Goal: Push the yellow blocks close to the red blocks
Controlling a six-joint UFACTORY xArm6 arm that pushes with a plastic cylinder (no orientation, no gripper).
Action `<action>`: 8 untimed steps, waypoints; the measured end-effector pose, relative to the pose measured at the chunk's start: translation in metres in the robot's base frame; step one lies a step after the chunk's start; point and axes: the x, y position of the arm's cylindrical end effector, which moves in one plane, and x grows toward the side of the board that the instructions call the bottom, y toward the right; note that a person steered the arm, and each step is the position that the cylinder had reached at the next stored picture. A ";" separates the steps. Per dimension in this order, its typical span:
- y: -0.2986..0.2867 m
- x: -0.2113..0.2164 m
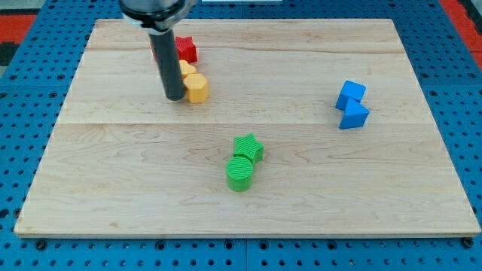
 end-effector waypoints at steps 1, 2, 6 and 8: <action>0.010 0.003; 0.031 0.031; 0.008 0.002; 0.071 0.004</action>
